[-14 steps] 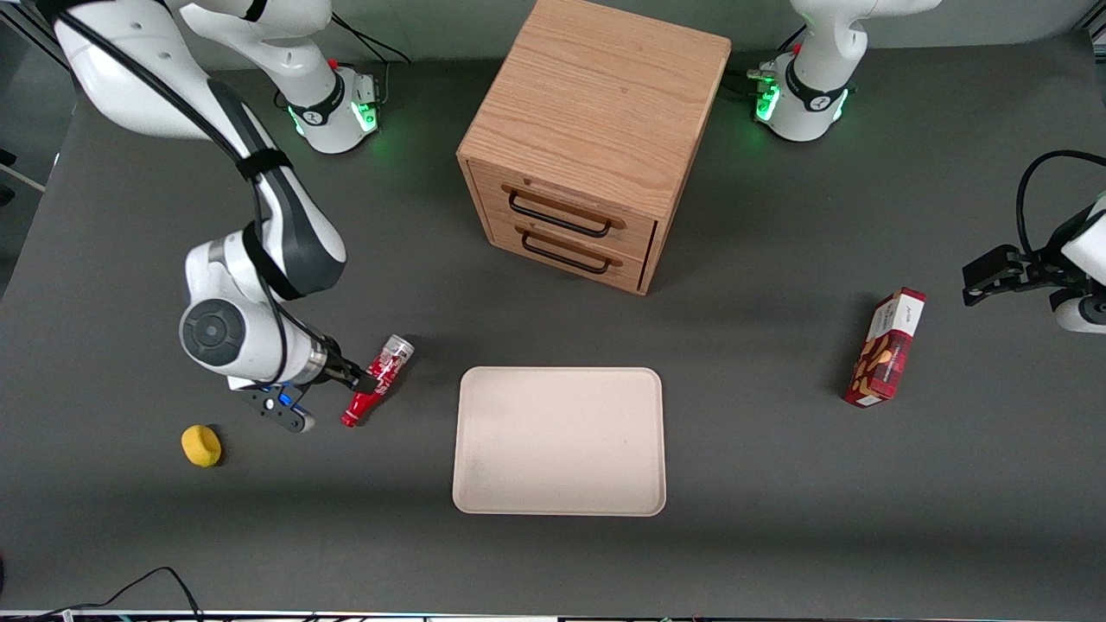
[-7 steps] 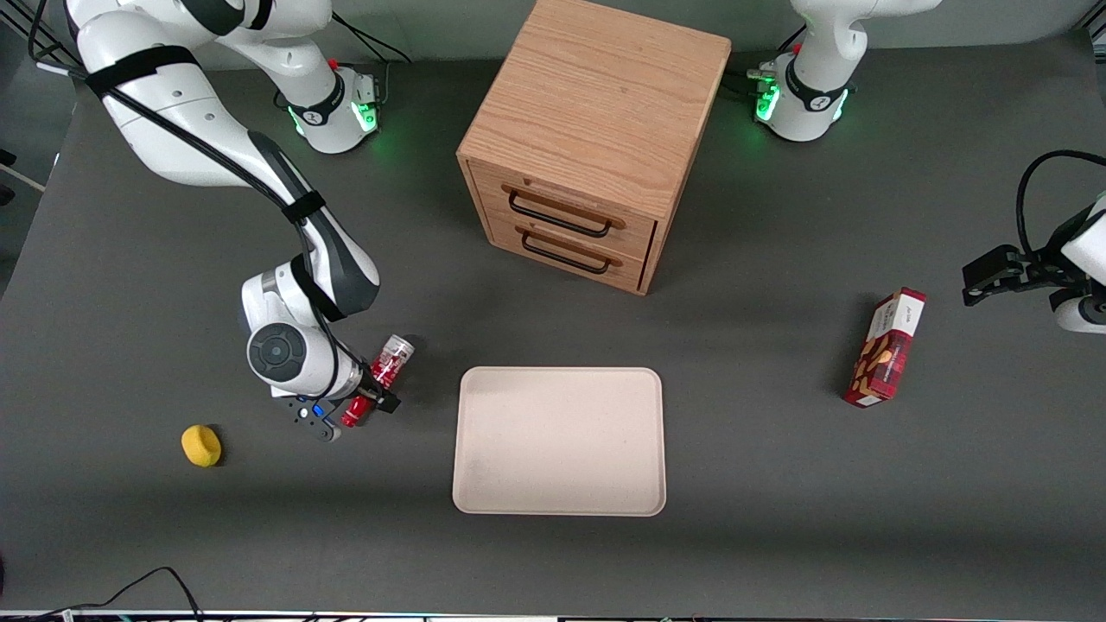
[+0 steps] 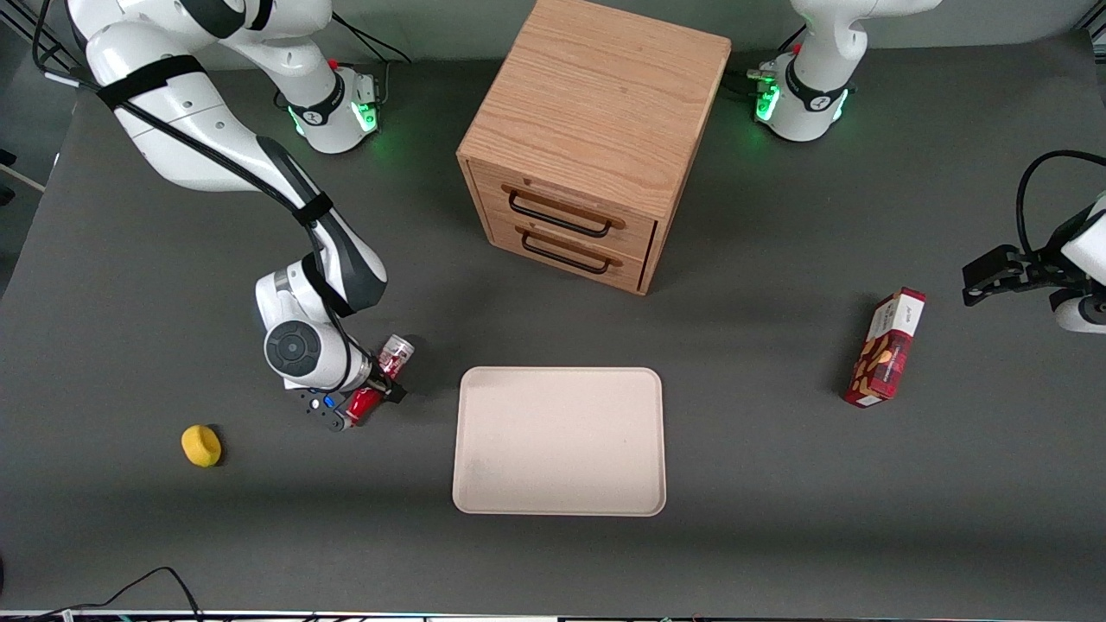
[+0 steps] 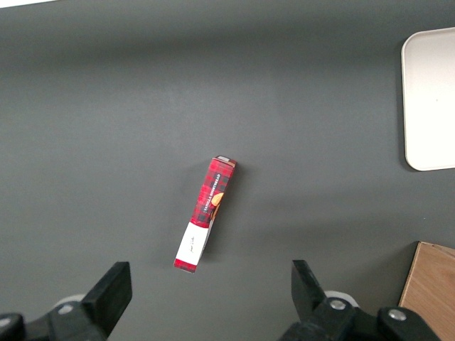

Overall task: Place coke bottle on tray
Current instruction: 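Close the right gripper around the bottle's body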

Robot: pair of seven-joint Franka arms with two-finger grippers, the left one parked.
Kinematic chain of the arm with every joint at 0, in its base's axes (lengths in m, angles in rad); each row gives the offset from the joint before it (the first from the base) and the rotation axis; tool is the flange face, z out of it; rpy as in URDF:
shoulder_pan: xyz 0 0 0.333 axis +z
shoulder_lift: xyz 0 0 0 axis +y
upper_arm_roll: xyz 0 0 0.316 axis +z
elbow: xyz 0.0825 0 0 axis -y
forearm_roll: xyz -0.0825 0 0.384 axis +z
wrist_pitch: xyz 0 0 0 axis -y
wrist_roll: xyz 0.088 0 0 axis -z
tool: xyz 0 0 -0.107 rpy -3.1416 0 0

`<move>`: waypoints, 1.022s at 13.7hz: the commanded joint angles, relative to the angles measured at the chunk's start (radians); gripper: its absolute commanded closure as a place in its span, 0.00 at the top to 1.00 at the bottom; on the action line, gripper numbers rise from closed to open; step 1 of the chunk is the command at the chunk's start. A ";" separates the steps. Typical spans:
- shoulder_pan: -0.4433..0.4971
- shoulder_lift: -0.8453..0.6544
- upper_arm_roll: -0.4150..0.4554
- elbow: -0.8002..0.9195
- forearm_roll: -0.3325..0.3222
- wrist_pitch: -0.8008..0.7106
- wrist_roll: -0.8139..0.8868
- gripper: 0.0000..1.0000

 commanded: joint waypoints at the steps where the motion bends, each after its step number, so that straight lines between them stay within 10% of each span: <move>1: 0.002 -0.008 0.002 -0.035 -0.035 0.042 0.040 0.98; 3: 0.002 -0.006 0.002 -0.038 -0.035 0.048 0.039 0.88; 6: 0.002 -0.009 0.003 -0.041 -0.052 0.048 0.046 0.00; 14: -0.004 -0.031 0.008 -0.041 -0.066 0.027 0.043 0.00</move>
